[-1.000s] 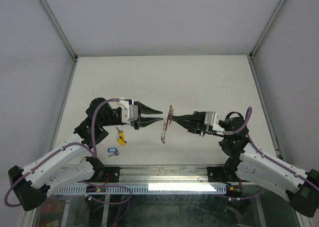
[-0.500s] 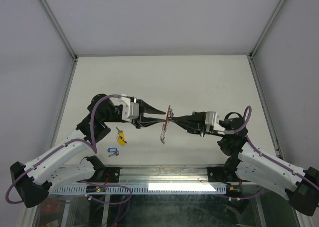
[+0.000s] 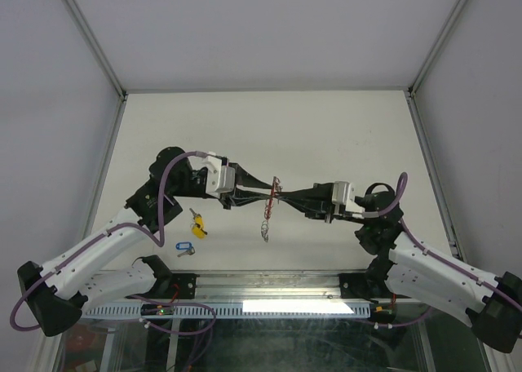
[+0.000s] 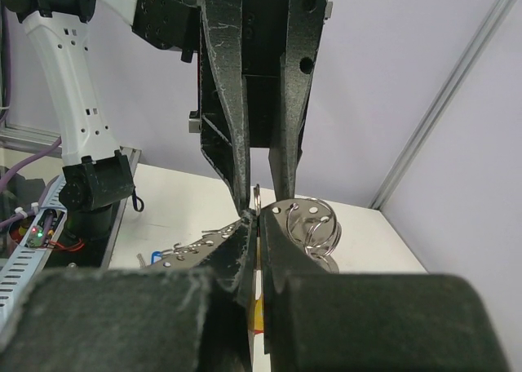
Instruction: Put the keys on the keyring
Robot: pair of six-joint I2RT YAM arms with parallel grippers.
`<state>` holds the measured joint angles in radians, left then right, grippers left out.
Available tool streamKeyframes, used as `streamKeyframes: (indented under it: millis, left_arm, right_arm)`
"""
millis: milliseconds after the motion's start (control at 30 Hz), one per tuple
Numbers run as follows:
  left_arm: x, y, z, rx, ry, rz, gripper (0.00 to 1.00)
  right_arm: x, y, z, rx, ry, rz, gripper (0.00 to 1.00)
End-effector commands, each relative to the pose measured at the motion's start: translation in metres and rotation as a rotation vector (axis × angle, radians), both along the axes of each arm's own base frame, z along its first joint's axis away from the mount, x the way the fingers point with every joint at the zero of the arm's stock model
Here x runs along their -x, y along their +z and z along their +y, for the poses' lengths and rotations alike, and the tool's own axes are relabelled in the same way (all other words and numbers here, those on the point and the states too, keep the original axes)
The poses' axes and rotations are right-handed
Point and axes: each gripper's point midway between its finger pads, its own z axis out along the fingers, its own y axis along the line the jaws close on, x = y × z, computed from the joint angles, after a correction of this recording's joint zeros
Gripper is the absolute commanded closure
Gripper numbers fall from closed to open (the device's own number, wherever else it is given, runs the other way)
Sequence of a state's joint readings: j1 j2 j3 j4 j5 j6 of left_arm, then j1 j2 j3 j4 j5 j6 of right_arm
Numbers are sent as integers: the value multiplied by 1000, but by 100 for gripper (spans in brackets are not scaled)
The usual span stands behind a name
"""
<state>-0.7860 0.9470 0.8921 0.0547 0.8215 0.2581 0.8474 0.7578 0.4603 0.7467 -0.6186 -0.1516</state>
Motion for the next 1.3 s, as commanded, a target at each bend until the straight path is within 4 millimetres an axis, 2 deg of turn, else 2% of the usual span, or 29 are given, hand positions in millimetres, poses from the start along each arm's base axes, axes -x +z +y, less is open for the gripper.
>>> streamKeyframes:
  millis: [0, 1267]
  left_arm:
    - [4, 16, 0, 6, -23, -71, 78]
    - [3, 8, -7, -63, -42, -81, 82]
  right_arm:
    - [1, 25, -4, -56, -9, -60, 100]
    - [-5, 17, -1, -29, -26, -13, 100]
